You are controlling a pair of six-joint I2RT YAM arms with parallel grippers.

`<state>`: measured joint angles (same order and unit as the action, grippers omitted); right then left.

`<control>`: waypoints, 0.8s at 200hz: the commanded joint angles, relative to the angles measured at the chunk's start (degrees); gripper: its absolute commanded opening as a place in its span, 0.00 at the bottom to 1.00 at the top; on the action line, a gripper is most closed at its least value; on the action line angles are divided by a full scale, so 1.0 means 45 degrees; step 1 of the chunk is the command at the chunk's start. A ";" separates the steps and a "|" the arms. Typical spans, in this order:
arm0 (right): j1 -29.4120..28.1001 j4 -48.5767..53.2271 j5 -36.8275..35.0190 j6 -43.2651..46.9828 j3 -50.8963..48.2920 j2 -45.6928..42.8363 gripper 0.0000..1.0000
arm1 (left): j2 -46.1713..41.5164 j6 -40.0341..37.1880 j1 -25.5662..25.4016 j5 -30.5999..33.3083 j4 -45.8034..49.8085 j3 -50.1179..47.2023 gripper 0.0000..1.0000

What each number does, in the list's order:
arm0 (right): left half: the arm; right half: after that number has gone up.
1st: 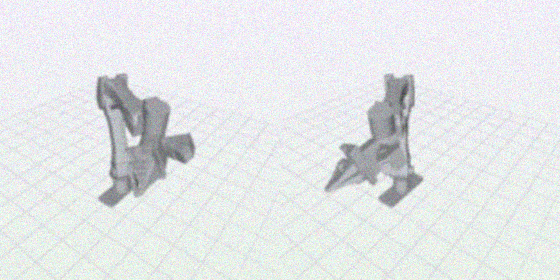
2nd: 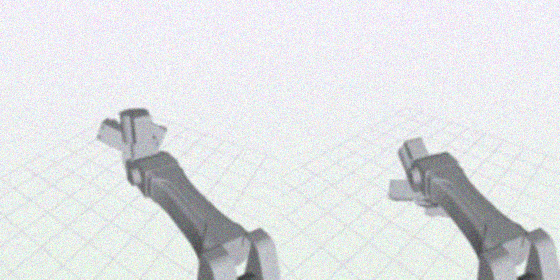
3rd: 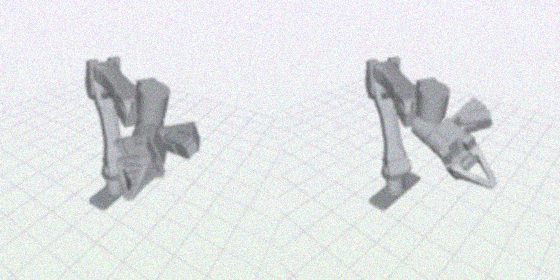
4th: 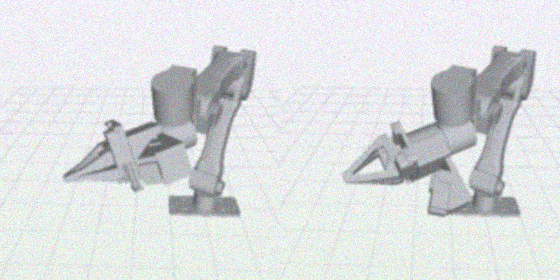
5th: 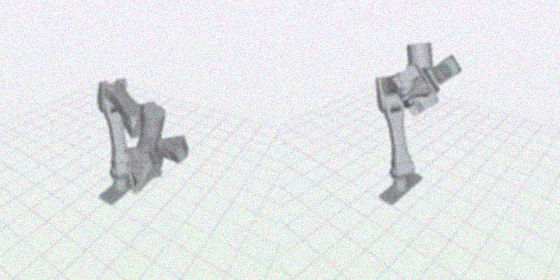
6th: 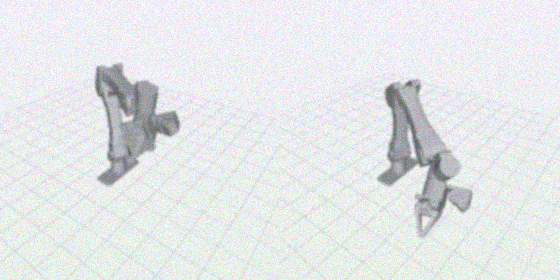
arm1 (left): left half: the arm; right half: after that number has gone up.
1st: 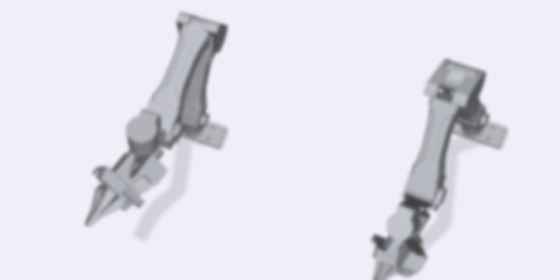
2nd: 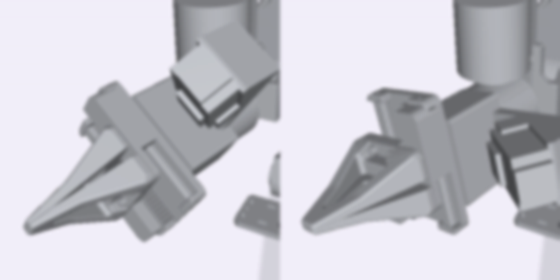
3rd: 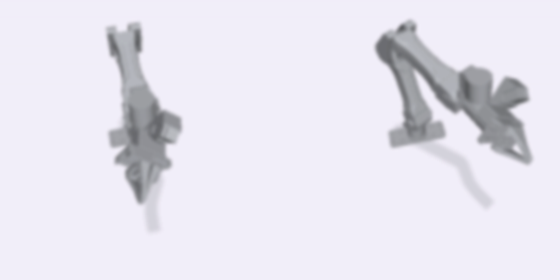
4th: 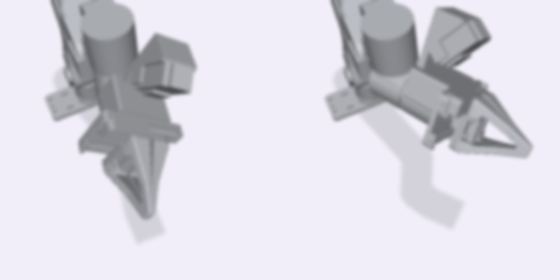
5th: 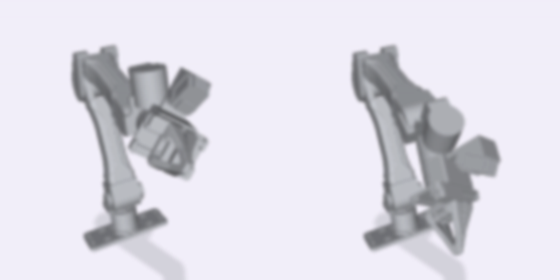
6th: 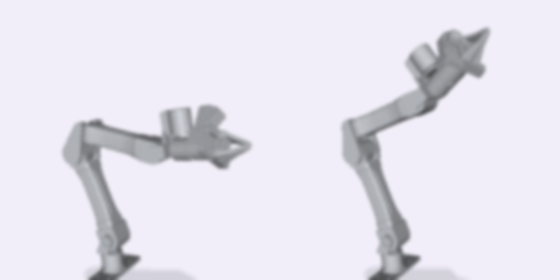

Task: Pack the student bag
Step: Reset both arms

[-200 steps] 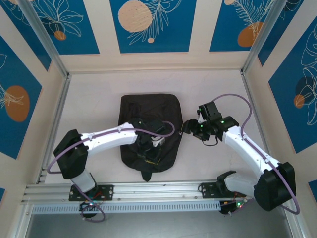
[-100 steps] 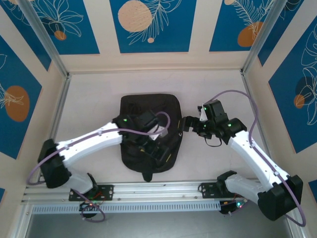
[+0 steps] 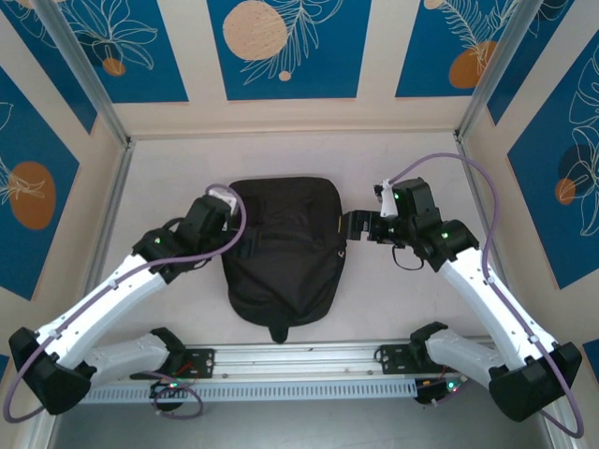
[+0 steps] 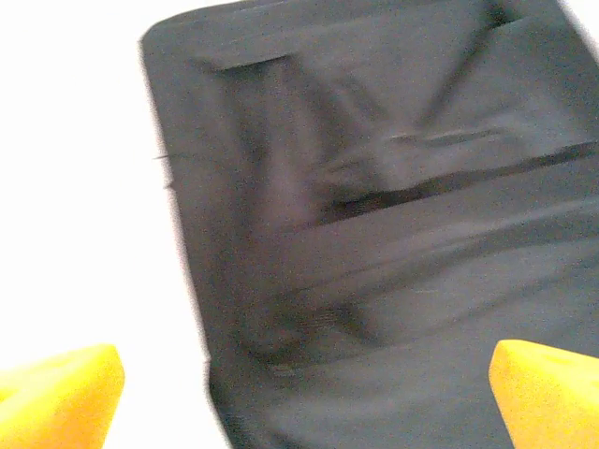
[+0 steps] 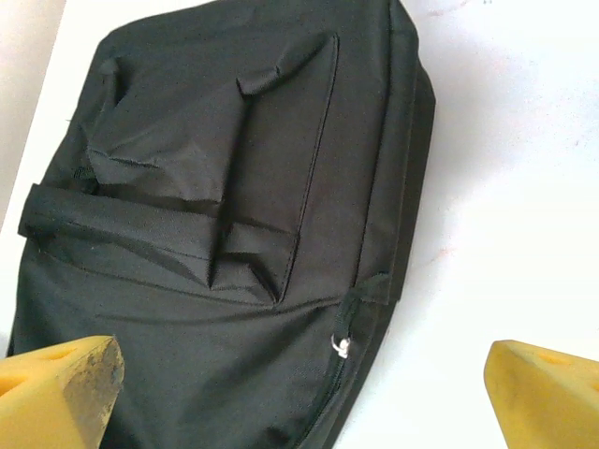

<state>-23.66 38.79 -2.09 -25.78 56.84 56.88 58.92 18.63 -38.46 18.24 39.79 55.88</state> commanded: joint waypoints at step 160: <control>0.0003 -0.5146 -0.1872 0.1934 -0.5279 -0.3578 0.99 | -0.2904 -0.3802 0.6258 0.1066 -1.4490 -1.0597 1.00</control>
<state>-23.66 17.28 -8.99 -17.89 34.63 41.23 37.65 2.52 -13.58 27.44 -12.16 6.48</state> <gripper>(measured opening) 0.990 0.997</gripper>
